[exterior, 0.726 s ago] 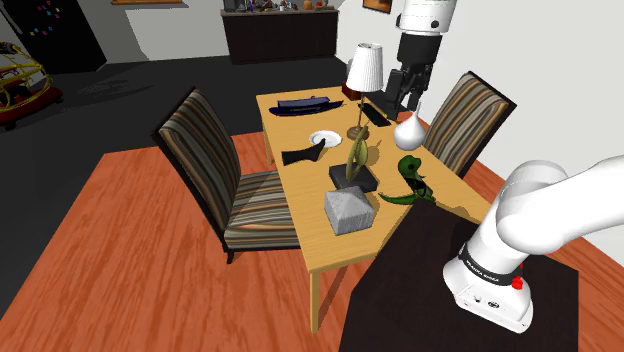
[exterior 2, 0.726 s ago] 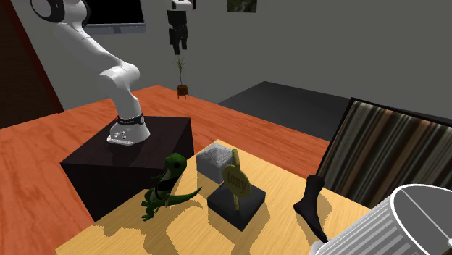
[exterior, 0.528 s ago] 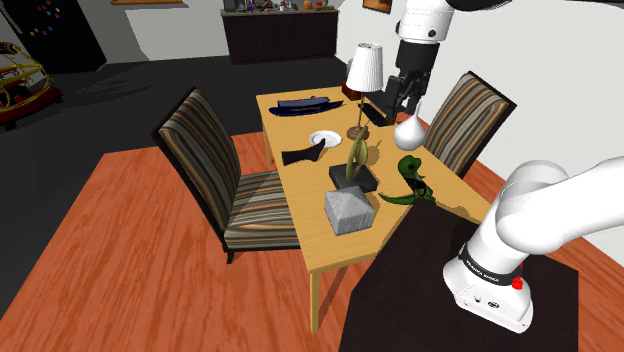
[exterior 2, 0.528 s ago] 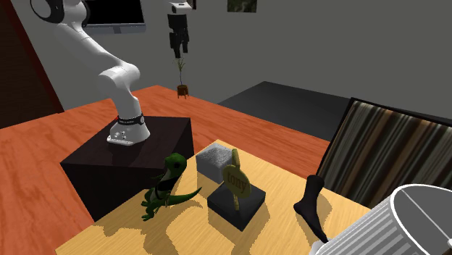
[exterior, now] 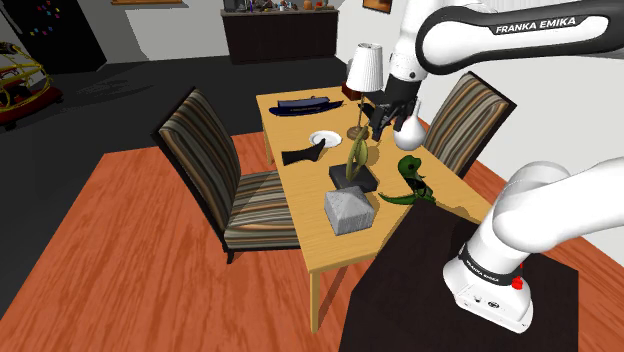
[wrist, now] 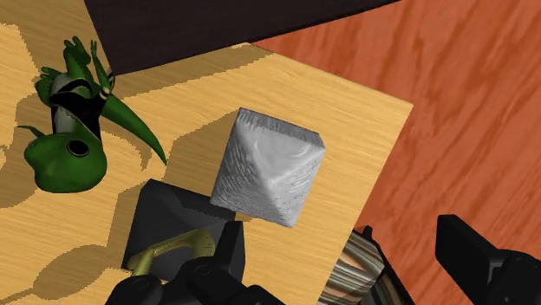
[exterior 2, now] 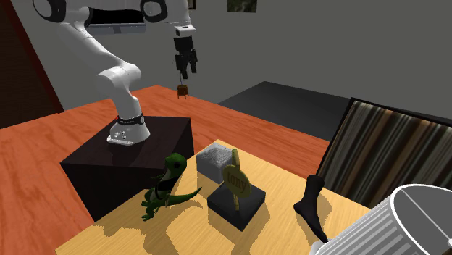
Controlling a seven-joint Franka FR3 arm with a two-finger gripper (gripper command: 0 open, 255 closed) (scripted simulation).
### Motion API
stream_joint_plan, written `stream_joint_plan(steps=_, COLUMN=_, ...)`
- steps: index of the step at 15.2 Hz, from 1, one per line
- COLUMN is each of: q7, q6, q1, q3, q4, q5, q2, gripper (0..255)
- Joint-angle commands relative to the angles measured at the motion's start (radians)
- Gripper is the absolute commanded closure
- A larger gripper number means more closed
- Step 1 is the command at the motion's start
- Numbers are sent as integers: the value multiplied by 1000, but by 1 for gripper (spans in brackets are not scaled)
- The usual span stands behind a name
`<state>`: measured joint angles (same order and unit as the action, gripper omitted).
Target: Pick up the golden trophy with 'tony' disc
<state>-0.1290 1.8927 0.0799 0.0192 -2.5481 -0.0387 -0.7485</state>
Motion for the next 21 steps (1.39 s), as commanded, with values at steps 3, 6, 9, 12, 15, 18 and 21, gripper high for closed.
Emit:
stream_joint_plan(steps=3, q7=-19, q6=206, q1=42, q3=-3, q4=-88, q5=36, q2=55, gripper=0)
stream_joint_plan(steps=6, q7=-37, q6=359, q1=78, q3=-7, q4=-136, q5=66, q2=117, gripper=0)
stream_joint_plan(steps=9, q7=-59, q6=516, q1=119, q3=-10, q4=-167, q5=101, q2=198, gripper=0)
stream_joint_plan(steps=12, q7=-91, q6=673, q1=167, q3=-10, q4=-181, q5=143, q2=296, gripper=0)
stream_joint_plan(steps=15, q7=-136, q6=827, q1=227, q3=-2, q4=-178, q5=199, q2=408, gripper=0)
stream_joint_plan(steps=18, q7=-212, q6=970, q1=307, q3=20, q4=-155, q5=288, q2=529, gripper=0)
stream_joint_plan(steps=21, q7=-364, q6=1094, q1=423, q3=63, q4=-109, q5=468, q2=655, gripper=0)
